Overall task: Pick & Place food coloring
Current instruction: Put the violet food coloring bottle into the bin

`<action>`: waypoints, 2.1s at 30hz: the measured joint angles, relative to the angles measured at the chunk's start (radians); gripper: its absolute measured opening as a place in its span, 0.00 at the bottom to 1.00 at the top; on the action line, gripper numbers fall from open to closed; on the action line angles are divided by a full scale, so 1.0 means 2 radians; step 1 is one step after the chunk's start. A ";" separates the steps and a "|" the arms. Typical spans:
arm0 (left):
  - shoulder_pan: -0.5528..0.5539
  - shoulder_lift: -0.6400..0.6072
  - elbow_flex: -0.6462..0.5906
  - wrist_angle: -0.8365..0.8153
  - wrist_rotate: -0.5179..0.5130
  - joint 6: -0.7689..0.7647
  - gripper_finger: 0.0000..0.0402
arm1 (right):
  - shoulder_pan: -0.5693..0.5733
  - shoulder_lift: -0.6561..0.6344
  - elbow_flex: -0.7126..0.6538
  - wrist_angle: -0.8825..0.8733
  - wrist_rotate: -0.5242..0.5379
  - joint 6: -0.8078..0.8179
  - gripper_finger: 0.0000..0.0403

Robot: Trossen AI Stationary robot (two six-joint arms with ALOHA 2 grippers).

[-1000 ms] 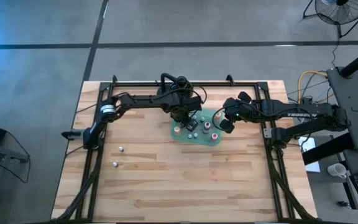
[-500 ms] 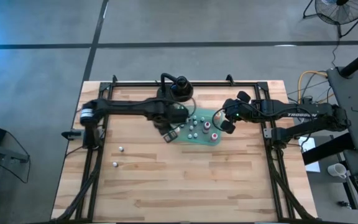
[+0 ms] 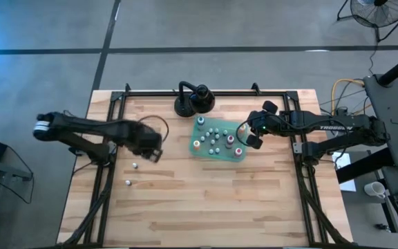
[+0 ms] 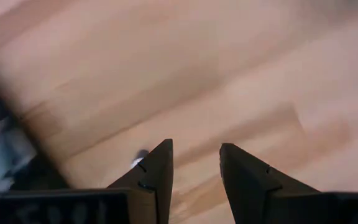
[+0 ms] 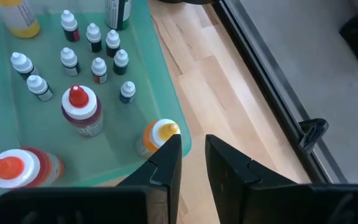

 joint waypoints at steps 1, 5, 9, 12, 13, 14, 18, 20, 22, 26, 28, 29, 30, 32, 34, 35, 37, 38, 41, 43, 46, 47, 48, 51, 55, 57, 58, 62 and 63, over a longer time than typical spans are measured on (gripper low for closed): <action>-0.011 -0.012 -0.018 0.024 0.007 0.025 0.26 | 0.000 0.000 0.000 0.000 0.000 -0.004 0.16; -0.053 -0.034 -0.069 0.075 0.035 0.104 0.26 | 0.000 0.000 0.000 0.001 0.000 -0.010 0.16; -0.077 -0.035 -0.102 0.055 0.052 0.071 0.26 | 0.000 0.000 0.000 0.003 0.000 0.015 0.16; -0.076 -0.035 -0.130 0.028 0.083 -0.022 0.26 | 0.000 0.000 0.000 0.005 0.000 0.034 0.16; -0.075 -0.035 -0.138 0.029 0.088 -0.046 0.26 | 0.000 0.000 0.000 0.006 0.000 0.038 0.16; -0.075 -0.036 -0.145 0.031 0.090 -0.064 0.26 | 0.000 0.000 0.000 0.009 0.000 0.040 0.16; -0.075 -0.036 -0.164 0.042 0.092 -0.102 0.26 | 0.000 0.000 0.000 0.014 0.000 0.040 0.16; -0.075 -0.036 -0.169 0.045 0.089 -0.108 0.26 | 0.000 0.000 0.000 0.014 0.000 0.040 0.16; -0.075 -0.036 -0.171 0.046 0.081 -0.112 0.26 | 0.000 0.000 0.000 0.014 0.000 0.040 0.16; -0.075 -0.036 -0.172 0.048 0.061 -0.117 0.26 | 0.000 0.000 0.000 0.015 0.000 0.043 0.16; -0.075 -0.036 -0.172 0.049 0.057 -0.121 0.26 | 0.000 0.000 0.000 0.015 0.000 0.049 0.16; -0.075 -0.036 -0.172 0.050 0.054 -0.121 0.26 | 0.000 0.000 0.000 0.015 0.000 0.054 0.16; -0.075 -0.036 -0.172 0.051 0.052 -0.122 0.26 | 0.000 0.000 0.000 0.015 0.000 0.058 0.16; -0.075 -0.036 -0.172 0.052 0.047 -0.122 0.26 | 0.000 0.000 0.000 0.014 0.000 0.067 0.16; -0.075 -0.036 -0.173 0.052 0.042 -0.125 0.26 | 0.000 0.000 0.000 0.014 0.000 0.072 0.16; -0.075 -0.036 -0.175 0.054 0.042 -0.127 0.26 | 0.000 0.000 0.000 0.014 0.000 0.074 0.16; -0.075 -0.035 -0.182 0.061 0.042 -0.132 0.26 | 0.000 0.000 0.000 0.014 0.000 0.080 0.16; -0.075 -0.035 -0.187 0.068 0.044 -0.133 0.26 | 0.000 0.000 0.000 0.014 0.000 0.082 0.16; -0.075 -0.035 -0.201 0.095 0.057 -0.135 0.26 | 0.000 0.000 0.000 0.014 0.000 0.094 0.16; -0.075 -0.035 -0.207 0.113 0.058 -0.136 0.26 | 0.000 0.000 0.000 0.014 0.000 0.097 0.16; -0.075 -0.035 -0.211 0.119 0.056 -0.136 0.26 | 0.000 0.000 0.000 0.014 -0.001 0.098 0.16; -0.075 -0.035 -0.212 0.119 0.054 -0.136 0.26 | 0.000 0.000 0.000 0.014 -0.001 0.098 0.16; -0.075 -0.035 -0.212 0.120 0.053 -0.136 0.26 | 0.000 0.000 0.000 0.014 -0.001 0.099 0.16; -0.075 -0.035 -0.214 0.119 0.050 -0.136 0.26 | 0.000 0.000 0.000 0.014 -0.001 0.100 0.16; -0.075 -0.035 -0.214 0.119 0.044 -0.135 0.26 | 0.000 0.000 0.000 0.014 -0.001 0.100 0.16; -0.075 -0.035 -0.214 0.118 0.043 -0.133 0.26 | 0.000 0.000 0.000 0.014 -0.001 0.100 0.16; -0.075 -0.035 -0.214 0.118 0.043 -0.132 0.25 | 0.000 0.000 0.000 0.014 -0.001 0.100 0.16; -0.075 -0.035 -0.227 0.119 0.044 -0.126 0.23 | 0.000 0.000 0.000 0.014 -0.001 0.099 0.16; -0.075 -0.035 -0.230 0.120 0.044 -0.126 0.22 | 0.000 0.000 0.000 0.014 -0.001 0.099 0.16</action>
